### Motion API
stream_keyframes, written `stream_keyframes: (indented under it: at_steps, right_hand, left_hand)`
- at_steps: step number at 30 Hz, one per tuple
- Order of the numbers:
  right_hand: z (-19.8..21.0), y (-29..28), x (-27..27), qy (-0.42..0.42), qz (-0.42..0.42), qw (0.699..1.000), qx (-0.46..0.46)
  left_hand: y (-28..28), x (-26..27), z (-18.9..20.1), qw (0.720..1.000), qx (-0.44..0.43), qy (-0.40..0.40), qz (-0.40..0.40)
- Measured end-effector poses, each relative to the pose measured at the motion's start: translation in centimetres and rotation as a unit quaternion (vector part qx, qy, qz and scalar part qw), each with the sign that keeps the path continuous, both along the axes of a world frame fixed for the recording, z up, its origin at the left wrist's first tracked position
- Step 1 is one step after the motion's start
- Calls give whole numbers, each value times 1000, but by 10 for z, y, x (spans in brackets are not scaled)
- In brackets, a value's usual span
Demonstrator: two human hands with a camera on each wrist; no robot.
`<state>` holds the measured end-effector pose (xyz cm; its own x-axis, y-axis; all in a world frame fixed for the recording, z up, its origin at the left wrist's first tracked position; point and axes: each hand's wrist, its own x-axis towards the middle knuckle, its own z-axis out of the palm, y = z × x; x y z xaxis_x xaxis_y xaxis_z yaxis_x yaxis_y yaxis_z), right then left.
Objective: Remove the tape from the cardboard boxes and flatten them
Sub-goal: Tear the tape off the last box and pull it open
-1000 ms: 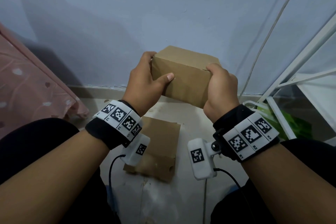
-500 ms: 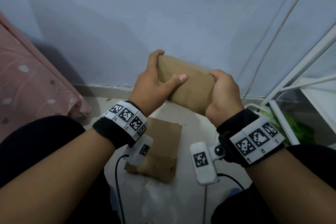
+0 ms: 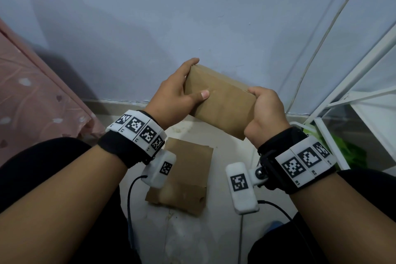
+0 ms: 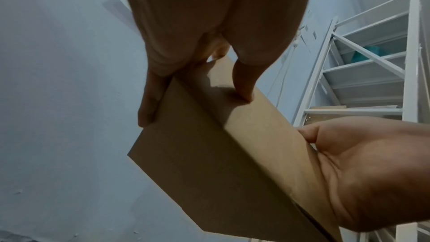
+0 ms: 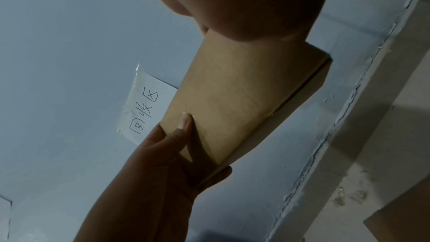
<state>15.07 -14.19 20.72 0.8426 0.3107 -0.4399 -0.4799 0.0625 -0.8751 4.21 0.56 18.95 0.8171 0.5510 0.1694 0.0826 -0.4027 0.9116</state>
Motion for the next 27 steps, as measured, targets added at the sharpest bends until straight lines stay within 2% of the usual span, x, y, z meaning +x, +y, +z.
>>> stream_keyframes:
  at_steps: [3,6,7,11,19,27]
  right_hand:
    - [4,-2,1,-11,-6,1000,-11]
    - [7,-4,0,-14,-8,1000,-17]
    - [8,-4,-2,-14,-5,1000,-13]
    - [8,-3,-6,-31,5,999,-7]
    - [15,-7,5,-15,14,1000,-17]
    - [20,-12,17,2,10,999,-45]
  left_hand:
    - [-3,-3,2,999,-19,7,-24]
    - [-7,-4,0,996,-88,2,-30]
    - [-11,-3,-1,995,-100,-1,-17]
    - [-23,-1,-6,996,-35,-21,81]
    - [-13,4,3,994,-100,-21,29]
    - [-13,5,0,994,-105,10,16]
